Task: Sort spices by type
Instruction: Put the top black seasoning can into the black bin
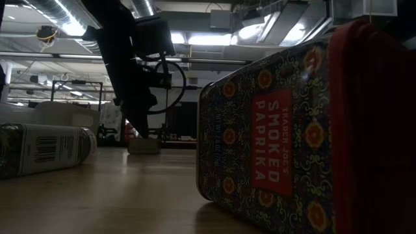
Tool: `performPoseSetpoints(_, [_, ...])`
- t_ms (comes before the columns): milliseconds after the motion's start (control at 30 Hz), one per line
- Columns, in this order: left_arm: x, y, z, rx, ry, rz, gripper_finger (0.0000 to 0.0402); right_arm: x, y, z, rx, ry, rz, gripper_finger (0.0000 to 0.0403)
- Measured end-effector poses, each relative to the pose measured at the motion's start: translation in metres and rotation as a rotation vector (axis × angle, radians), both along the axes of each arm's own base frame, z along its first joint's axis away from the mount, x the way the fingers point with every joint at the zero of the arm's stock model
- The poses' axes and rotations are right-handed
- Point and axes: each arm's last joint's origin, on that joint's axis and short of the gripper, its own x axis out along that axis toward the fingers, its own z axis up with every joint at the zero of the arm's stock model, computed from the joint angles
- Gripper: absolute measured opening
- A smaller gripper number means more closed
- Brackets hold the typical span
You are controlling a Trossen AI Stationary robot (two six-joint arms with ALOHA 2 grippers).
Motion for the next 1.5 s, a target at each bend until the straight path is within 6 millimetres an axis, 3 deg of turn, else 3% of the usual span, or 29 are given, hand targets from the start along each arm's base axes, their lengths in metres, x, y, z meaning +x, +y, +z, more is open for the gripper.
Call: performPoseSetpoints(1500, [0.0002,-0.0004,-0.0013,-0.001,-0.032,0.036,0.0001,0.0000,-0.0001,0.0000,-0.002,-0.001,-0.001,0.0285])
